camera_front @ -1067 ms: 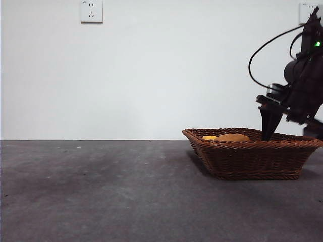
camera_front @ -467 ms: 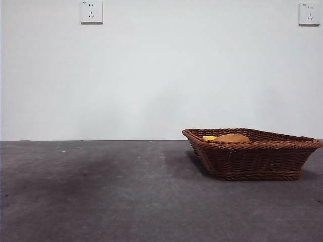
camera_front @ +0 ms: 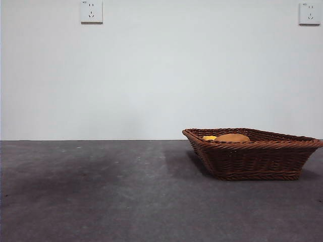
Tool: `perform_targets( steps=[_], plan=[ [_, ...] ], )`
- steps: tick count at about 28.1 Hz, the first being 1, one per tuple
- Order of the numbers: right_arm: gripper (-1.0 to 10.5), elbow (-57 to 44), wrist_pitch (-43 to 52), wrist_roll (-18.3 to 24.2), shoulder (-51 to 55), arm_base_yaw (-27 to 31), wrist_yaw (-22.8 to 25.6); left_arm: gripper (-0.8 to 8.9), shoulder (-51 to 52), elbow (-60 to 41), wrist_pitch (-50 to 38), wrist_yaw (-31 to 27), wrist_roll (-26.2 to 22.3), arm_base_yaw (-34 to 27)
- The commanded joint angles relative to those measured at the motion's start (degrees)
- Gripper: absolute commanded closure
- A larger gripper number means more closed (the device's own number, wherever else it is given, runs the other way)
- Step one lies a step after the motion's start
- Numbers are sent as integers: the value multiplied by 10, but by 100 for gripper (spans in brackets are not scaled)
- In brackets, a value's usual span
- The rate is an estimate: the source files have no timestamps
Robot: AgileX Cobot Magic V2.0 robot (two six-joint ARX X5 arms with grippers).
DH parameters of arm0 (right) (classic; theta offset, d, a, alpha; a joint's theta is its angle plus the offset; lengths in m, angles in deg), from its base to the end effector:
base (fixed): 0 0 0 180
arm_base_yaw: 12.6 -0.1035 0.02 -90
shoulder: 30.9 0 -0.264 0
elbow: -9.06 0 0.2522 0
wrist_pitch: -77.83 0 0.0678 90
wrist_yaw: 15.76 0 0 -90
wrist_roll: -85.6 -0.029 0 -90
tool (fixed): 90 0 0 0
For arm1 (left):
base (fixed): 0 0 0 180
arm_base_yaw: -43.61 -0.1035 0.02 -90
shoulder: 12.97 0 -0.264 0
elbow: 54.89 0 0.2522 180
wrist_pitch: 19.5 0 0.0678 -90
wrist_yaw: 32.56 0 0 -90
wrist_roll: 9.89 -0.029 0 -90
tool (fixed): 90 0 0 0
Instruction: Help me put the vegetables on the table into the basket
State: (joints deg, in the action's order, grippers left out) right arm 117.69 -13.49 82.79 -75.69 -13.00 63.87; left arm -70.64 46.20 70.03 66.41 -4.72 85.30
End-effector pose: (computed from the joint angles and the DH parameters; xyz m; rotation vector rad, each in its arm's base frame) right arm 0.0293 0.0054 0.4714 0.0897 0.4830 0.1726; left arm 0.0932 -0.0891 0.4304 0.1539 0.8323 -0.7967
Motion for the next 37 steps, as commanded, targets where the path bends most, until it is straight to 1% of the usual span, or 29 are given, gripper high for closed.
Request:
perform_targets(
  steps=[1, 9, 10, 11, 13, 15, 16, 17, 18, 19, 20, 23, 24, 25, 26, 28, 29, 30, 31, 32, 33, 34, 35, 36, 37],
  plan=[
    [946, -2, -14, -4, -9, -1, 2, 815, -37, -3, -3, -3, 6, 1],
    [946, -2, -14, -4, -57, -1, 9, 815, -124, -3, -5, 0, 5, 2],
    [946, -2, -14, -4, -64, -1, 9, 815, -133, -3, -7, -5, -12, -2],
    [946, -2, -14, -4, -73, -1, 9, 815, -141, -3, -10, -31, -79, -11],
    [946, -2, -14, -4, -93, -1, 10, 815, -150, -8, -33, -74, -158, -25],
    [946, -2, -14, -4, -109, -1, 10, 815, -150, -18, -83, -82, -211, -43],
    [946, -2, -14, -4, -125, 0, 10, 815, -141, -33, -138, -67, -246, -63],
    [946, -2, -14, -4, -142, 0, 10, 815, -129, -57, -195, -30, -270, -83],
    [946, -2, -14, -4, -157, 0, 10, 815, -109, -95, -254, 31, -291, -109],
    [946, -2, -14, -4, -174, 0, 10, 815, -87, -137, -298, 80, -302, -136],
    [946, -2, -14, -4, -195, 0, 10, 815, -55, -198, -351, 114, -306, -171],
    [946, -2, -14, -4, -249, 0, 10, 814, 63, -401, -520, 119, -306, -278],
    [946, -2, -14, -4, -269, 0, 10, 814, 117, -482, -594, 118, -292, -320],
    [946, -2, -14, -4, -285, 0, 10, 815, 160, -544, -656, 111, -269, -352],
    [946, -2, -13, -4, -304, 0, 10, 814, 211, -616, -728, 87, -229, -386],
    [946, -2, -13, -4, -335, 0, 10, 814, 290, -722, -822, 26, -155, -433],
    [946, -2, -13, -4, -349, 0, 10, 814, 328, -762, -840, 0, -121, -451],
    [946, -2, -13, -4, -361, 0, 10, 814, 362, -791, -835, -28, -91, -463],
    [946, -2, -13, -4, -372, 0, 10, 814, 393, -809, -812, -62, -69, -468],
    [946, -2, -13, -4, -382, 0, 10, 814, 420, -821, -782, -89, -54, -469],
    [946, -2, -13, -4, -390, 0, 10, 814, 444, -829, -753, -106, -54, -469],
    [946, -2, -13, -4, -395, 0, 10, 814, 462, -833, -728, -105, -54, -469],
    [946, -2, -13, -4, -402, 0, 10, 814, 481, -842, -721, -105, -58, -469],
    [946, -2, -13, -4, -405, 0, 10, 814, 495, -854, -727, -103, -57, -469],
    [946, -2, -13, -4, -408, 0, 10, 814, 509, -866, -728, -88, -57, -469]
  ],
)
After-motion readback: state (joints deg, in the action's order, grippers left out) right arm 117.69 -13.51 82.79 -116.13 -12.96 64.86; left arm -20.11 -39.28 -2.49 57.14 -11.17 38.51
